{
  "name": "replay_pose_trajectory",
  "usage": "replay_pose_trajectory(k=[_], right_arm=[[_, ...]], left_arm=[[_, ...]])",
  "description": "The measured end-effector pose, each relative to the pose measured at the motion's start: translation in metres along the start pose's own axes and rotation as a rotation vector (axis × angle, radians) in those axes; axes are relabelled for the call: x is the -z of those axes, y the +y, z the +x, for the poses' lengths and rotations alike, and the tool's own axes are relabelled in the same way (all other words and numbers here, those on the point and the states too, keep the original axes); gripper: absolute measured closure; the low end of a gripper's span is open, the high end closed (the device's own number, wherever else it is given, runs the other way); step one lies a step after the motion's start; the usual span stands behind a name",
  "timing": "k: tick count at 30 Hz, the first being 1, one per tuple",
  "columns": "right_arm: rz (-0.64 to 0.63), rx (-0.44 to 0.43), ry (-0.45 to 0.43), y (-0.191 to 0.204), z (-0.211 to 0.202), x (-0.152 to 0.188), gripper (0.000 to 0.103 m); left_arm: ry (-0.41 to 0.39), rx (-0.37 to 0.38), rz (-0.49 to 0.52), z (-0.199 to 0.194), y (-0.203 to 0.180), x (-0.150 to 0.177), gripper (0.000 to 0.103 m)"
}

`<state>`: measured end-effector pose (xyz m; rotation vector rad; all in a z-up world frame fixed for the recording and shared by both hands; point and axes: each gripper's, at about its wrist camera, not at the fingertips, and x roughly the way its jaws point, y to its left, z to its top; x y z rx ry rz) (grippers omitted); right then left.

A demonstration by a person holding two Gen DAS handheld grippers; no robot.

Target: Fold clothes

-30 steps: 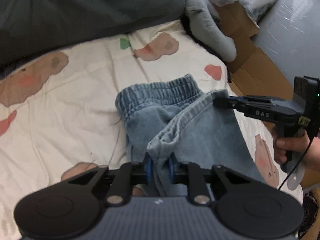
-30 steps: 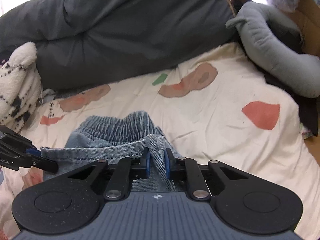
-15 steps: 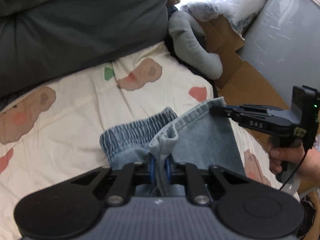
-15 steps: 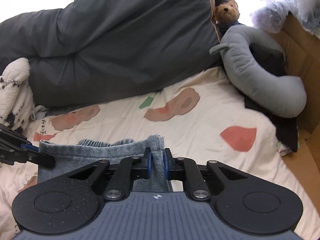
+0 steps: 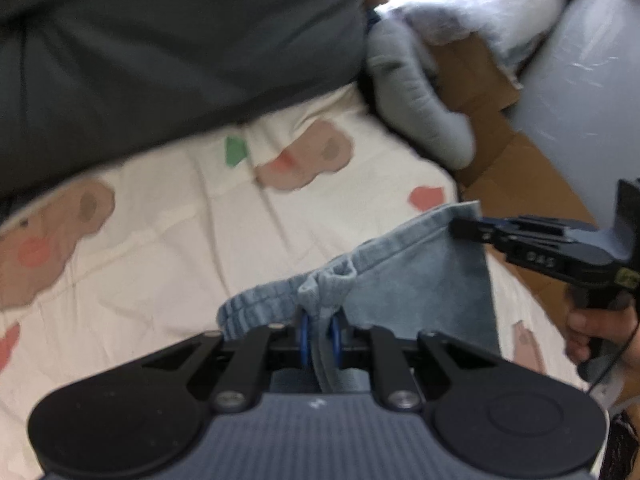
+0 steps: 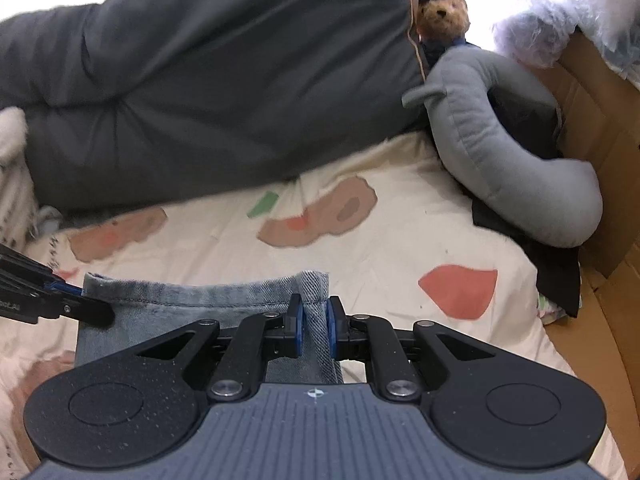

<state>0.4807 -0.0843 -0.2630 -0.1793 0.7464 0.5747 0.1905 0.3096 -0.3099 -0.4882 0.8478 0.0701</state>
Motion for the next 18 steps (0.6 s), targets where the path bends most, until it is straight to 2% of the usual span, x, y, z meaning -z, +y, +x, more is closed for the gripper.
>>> replay_pose_trajectory(k=[3, 5, 6, 8, 9, 11, 15, 18], right_arm=[[0.003, 0.037, 0.036, 0.002, 0.012, 0.001, 0.091], [0.025, 0.057, 0.025, 0.004, 0.009, 0.0, 0.088], [0.036, 0.06, 0.013, 0.005, 0.006, 0.001, 0.086], [0.034, 0.064, -0.01, 0.008, -0.002, 0.003, 0.068], [0.026, 0.068, -0.021, 0.01, -0.006, 0.005, 0.068], [0.016, 0.049, -0.032, 0.014, -0.012, 0.008, 0.068], [0.005, -0.011, -0.046, 0.028, -0.016, 0.012, 0.068], [0.0, -0.052, -0.037, 0.038, -0.01, 0.013, 0.071]], left_arm=[[0.011, -0.025, 0.001, 0.009, 0.005, 0.001, 0.086], [0.006, -0.039, 0.011, 0.005, 0.002, 0.001, 0.083], [0.004, -0.046, 0.015, 0.003, 0.001, 0.0, 0.078], [-0.006, -0.074, 0.037, -0.003, -0.003, 0.0, 0.072], [-0.015, -0.084, 0.047, -0.008, -0.006, -0.001, 0.071], [-0.032, -0.095, 0.059, -0.018, -0.009, -0.002, 0.072], [-0.109, -0.07, 0.088, -0.037, -0.02, -0.01, 0.091], [-0.111, -0.017, 0.095, -0.038, -0.03, -0.015, 0.092]])
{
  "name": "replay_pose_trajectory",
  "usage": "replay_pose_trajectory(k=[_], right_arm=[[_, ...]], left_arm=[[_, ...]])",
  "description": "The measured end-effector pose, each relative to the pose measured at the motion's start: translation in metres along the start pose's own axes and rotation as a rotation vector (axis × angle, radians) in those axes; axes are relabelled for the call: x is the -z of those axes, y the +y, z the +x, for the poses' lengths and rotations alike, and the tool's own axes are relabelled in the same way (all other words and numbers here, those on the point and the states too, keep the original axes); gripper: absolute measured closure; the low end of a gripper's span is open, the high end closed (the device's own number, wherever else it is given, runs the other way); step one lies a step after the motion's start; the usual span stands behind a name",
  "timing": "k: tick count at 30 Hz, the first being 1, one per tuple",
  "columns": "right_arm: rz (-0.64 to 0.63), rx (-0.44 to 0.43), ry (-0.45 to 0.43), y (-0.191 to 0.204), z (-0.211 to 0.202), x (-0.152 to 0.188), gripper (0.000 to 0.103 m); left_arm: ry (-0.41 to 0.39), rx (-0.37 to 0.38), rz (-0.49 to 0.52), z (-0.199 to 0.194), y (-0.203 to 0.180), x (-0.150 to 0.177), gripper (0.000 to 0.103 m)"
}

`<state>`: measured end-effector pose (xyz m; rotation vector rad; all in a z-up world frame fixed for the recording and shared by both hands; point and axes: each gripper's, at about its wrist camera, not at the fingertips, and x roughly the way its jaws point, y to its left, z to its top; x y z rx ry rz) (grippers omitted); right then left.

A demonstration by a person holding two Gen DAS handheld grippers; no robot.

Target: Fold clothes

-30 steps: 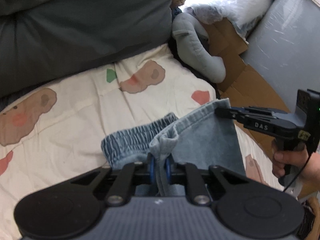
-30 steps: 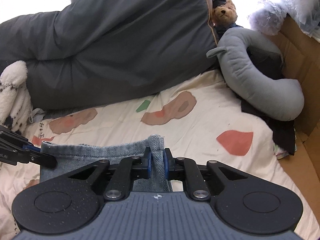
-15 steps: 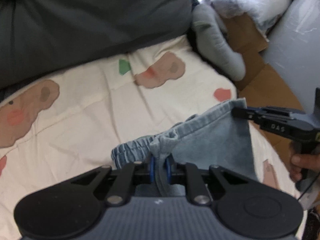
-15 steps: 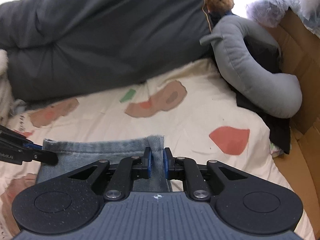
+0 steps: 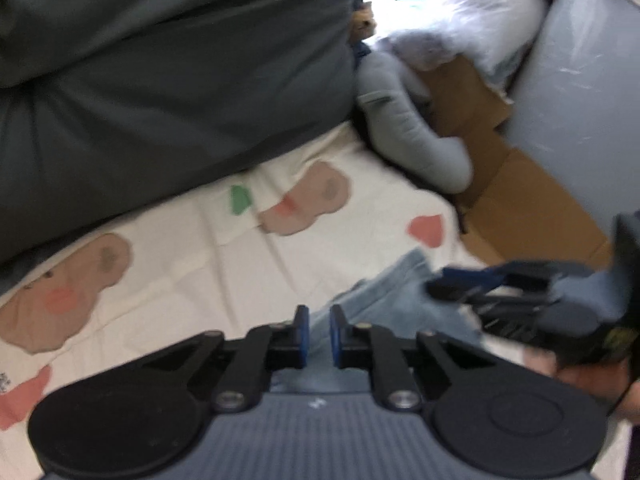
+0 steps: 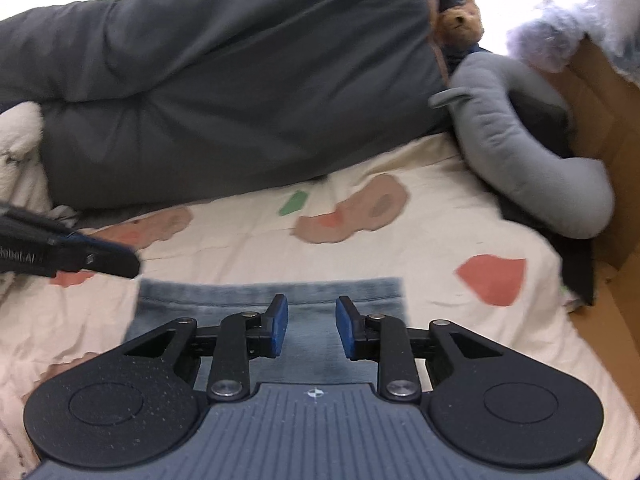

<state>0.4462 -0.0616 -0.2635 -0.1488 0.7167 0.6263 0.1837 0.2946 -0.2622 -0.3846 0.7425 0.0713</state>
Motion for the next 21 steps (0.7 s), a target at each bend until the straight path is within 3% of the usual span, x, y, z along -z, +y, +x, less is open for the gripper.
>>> replay_pose_trajectory(k=[5, 9, 11, 18, 21], right_arm=[[-0.019, -0.036, 0.012, 0.014, 0.015, 0.001, 0.074], [-0.044, -0.04, 0.044, 0.021, 0.034, 0.004, 0.079], [-0.044, -0.04, 0.053, 0.023, 0.042, 0.005, 0.08], [-0.062, -0.025, 0.115, 0.028, 0.068, 0.006, 0.082], [-0.061, -0.024, 0.14, 0.028, 0.078, 0.005, 0.083]], left_arm=[[0.04, 0.037, -0.014, 0.02, -0.005, 0.008, 0.092], [0.073, 0.011, -0.024, 0.038, 0.007, 0.018, 0.094], [0.084, -0.007, -0.034, 0.045, 0.016, 0.023, 0.1], [0.059, 0.003, -0.013, 0.061, 0.031, 0.033, 0.1], [0.049, 0.02, -0.05, 0.07, 0.042, 0.035, 0.1]])
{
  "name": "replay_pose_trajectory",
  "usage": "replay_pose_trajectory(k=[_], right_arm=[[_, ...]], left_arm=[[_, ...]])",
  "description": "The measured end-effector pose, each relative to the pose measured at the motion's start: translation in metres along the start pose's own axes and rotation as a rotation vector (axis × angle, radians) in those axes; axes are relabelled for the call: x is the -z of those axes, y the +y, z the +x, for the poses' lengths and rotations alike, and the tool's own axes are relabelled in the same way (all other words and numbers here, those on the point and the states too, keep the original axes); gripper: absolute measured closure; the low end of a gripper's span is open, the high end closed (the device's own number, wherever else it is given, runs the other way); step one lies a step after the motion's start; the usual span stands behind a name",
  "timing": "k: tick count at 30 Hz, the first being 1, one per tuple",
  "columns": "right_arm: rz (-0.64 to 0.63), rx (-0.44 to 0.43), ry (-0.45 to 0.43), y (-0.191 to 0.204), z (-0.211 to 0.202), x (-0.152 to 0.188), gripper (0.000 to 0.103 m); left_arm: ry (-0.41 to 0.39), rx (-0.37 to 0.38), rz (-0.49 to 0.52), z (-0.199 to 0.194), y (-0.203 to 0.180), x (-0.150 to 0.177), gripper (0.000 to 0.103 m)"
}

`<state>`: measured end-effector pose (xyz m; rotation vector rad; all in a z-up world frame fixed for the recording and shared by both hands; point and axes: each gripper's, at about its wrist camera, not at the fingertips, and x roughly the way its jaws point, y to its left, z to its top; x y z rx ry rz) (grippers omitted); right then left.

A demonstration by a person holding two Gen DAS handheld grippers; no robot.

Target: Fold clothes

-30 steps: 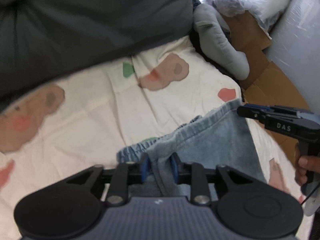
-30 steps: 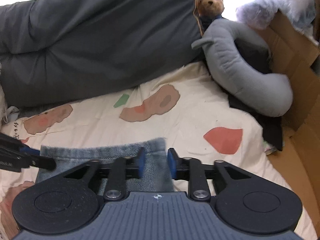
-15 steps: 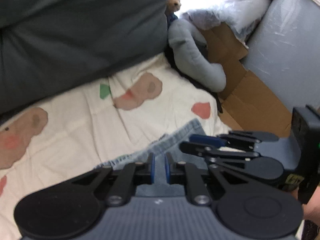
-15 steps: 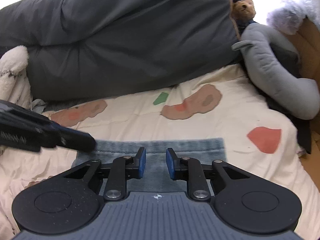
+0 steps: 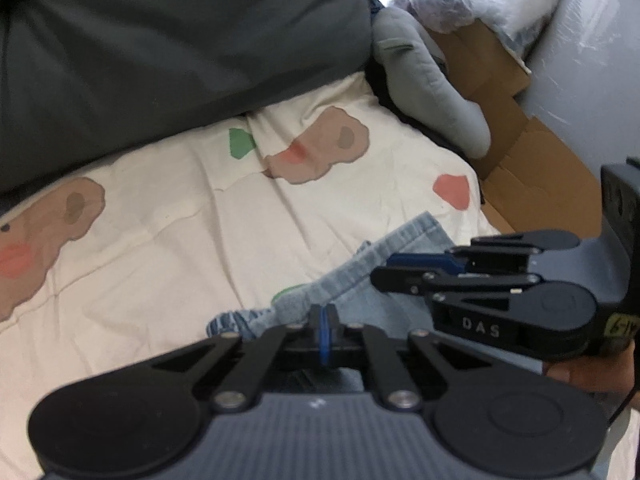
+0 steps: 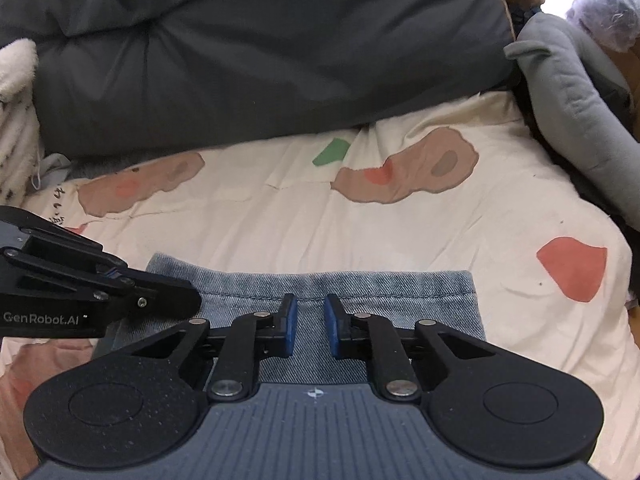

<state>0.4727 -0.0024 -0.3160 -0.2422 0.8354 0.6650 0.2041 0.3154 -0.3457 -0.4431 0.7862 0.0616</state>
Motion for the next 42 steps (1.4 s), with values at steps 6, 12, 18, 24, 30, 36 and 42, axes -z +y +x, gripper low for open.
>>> replay_pose_trajectory(k=[6, 12, 18, 24, 30, 36, 42], right_arm=[[0.028, -0.011, 0.019, -0.003, 0.014, 0.001, 0.084], [0.027, -0.007, 0.013, -0.002, 0.015, 0.004, 0.085], [0.017, 0.008, -0.062, -0.003, -0.015, 0.001, 0.082], [-0.108, 0.079, -0.081, 0.009, -0.033, 0.017, 0.068], [-0.096, 0.082, -0.045, 0.007, -0.021, 0.027, 0.054], [-0.043, 0.066, -0.048, 0.0, -0.01, 0.042, 0.053], [-0.008, 0.062, -0.022, -0.005, -0.018, 0.037, 0.051]], left_arm=[[-0.019, 0.055, 0.001, 0.011, 0.018, 0.008, 0.1], [-0.015, 0.041, 0.009, 0.011, 0.014, 0.008, 0.1], [-0.058, 0.058, 0.055, -0.018, -0.019, -0.007, 0.088], [-0.062, 0.05, 0.126, -0.025, -0.037, -0.001, 0.076], [-0.042, 0.005, 0.17, -0.023, -0.023, 0.005, 0.064], [-0.002, 0.001, 0.275, -0.005, -0.019, 0.016, 0.065], [0.019, -0.023, 0.288, -0.012, -0.025, 0.009, 0.07]])
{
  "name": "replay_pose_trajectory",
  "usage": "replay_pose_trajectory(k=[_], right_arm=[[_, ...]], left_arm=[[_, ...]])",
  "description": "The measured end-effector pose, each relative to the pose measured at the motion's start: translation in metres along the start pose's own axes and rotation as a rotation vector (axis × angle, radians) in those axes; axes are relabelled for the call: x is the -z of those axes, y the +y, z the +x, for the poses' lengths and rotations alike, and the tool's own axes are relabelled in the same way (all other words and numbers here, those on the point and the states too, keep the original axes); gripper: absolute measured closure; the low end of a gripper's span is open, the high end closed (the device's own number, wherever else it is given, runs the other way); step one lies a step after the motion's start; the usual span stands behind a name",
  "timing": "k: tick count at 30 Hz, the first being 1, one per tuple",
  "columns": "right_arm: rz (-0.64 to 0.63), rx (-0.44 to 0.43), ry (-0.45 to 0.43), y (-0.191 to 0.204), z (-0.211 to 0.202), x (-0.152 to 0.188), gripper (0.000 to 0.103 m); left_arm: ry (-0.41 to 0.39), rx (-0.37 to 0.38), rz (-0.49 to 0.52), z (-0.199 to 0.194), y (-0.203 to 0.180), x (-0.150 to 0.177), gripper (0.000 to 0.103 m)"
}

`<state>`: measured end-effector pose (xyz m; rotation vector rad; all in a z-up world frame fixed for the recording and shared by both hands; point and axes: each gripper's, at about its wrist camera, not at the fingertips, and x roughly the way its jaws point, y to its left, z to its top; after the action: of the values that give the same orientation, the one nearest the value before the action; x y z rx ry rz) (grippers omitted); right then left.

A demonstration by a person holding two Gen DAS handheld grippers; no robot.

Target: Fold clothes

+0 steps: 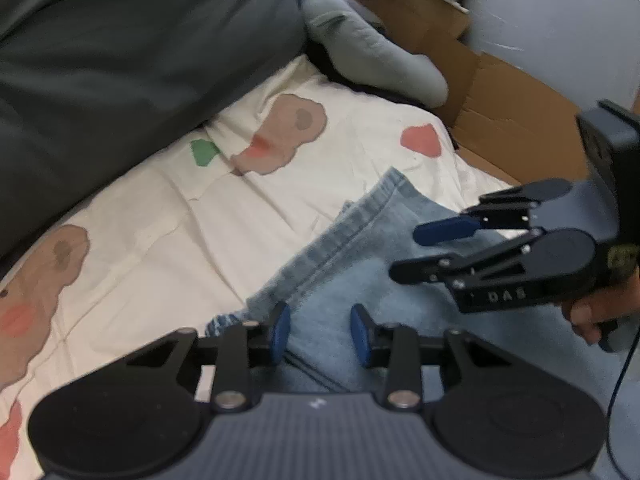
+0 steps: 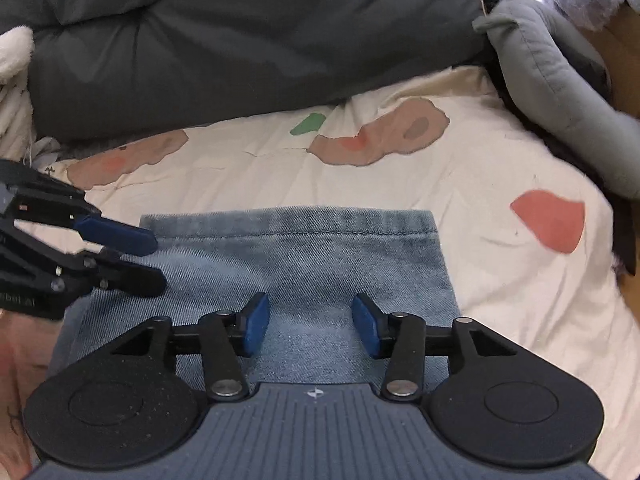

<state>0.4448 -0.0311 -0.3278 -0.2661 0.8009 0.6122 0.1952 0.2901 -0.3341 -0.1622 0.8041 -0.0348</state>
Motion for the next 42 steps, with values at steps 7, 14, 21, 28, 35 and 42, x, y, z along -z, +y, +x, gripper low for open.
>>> replay_pose_trajectory(k=[7, 14, 21, 28, 35, 42], right_arm=[[0.044, -0.01, -0.065, -0.004, -0.04, 0.003, 0.062], [0.085, 0.03, 0.001, -0.021, -0.037, 0.036, 0.066], [0.099, 0.081, 0.061, -0.029, -0.055, 0.069, 0.066], [0.155, 0.147, 0.123, -0.032, -0.093, 0.108, 0.067], [0.21, 0.227, 0.212, -0.035, -0.137, 0.148, 0.067], [0.418, 0.325, 0.34, -0.032, -0.182, 0.19, 0.067]], left_arm=[[-0.034, 0.038, -0.018, -0.026, -0.009, 0.002, 0.099], [0.02, 0.015, -0.054, -0.008, 0.001, 0.022, 0.1], [0.014, -0.001, -0.05, -0.017, 0.004, 0.011, 0.1], [0.025, -0.004, -0.086, -0.014, 0.012, 0.008, 0.1], [0.035, 0.01, -0.077, -0.027, 0.001, -0.004, 0.1], [0.073, 0.054, -0.013, -0.037, -0.033, -0.014, 0.097]])
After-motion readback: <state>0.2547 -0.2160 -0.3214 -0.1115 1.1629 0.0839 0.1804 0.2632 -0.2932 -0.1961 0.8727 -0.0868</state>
